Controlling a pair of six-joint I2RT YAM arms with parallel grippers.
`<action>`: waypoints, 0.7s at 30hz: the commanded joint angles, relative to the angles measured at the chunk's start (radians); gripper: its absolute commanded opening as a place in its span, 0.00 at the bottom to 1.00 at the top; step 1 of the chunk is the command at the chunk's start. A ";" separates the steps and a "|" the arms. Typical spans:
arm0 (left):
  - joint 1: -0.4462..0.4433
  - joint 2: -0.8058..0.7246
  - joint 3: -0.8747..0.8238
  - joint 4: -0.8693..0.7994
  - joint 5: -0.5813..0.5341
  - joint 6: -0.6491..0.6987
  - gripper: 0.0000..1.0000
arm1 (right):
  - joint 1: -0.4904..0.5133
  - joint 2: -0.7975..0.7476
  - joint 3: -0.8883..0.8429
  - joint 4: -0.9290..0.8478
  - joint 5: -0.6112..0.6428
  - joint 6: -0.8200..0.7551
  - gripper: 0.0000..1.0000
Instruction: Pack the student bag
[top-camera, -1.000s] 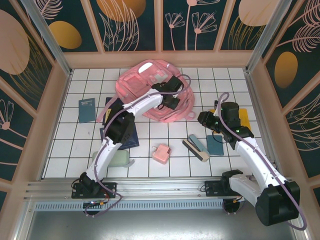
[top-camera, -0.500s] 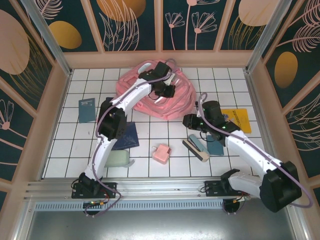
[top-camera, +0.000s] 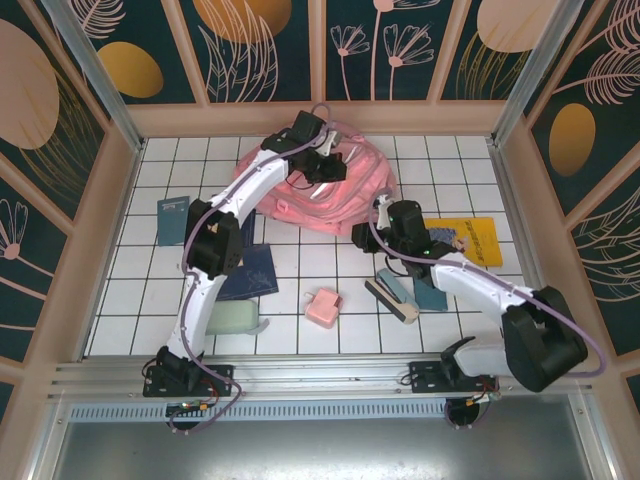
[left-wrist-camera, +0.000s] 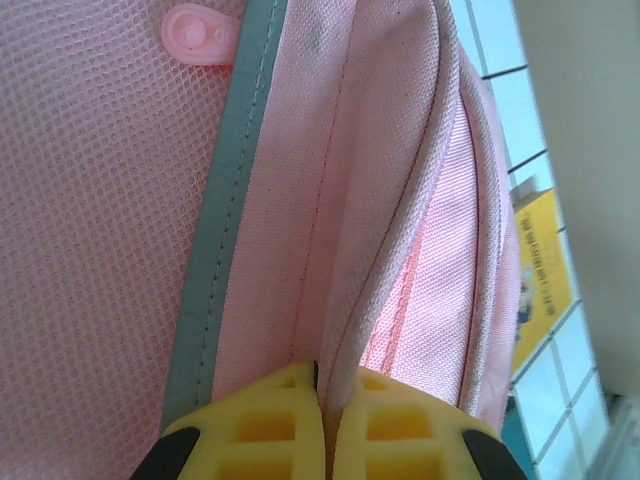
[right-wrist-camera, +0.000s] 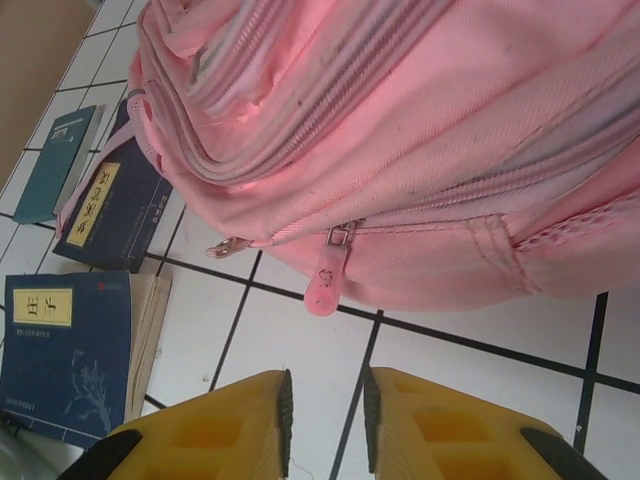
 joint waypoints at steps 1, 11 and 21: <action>0.028 -0.094 0.009 0.161 0.112 -0.123 0.00 | -0.001 0.006 -0.007 0.128 -0.008 0.023 0.29; 0.051 -0.186 -0.045 0.237 0.157 -0.208 0.00 | -0.191 0.116 0.034 0.119 -0.035 0.136 0.28; 0.057 -0.195 -0.087 0.278 0.143 -0.240 0.00 | -0.213 -0.018 0.030 0.106 -0.138 0.111 0.32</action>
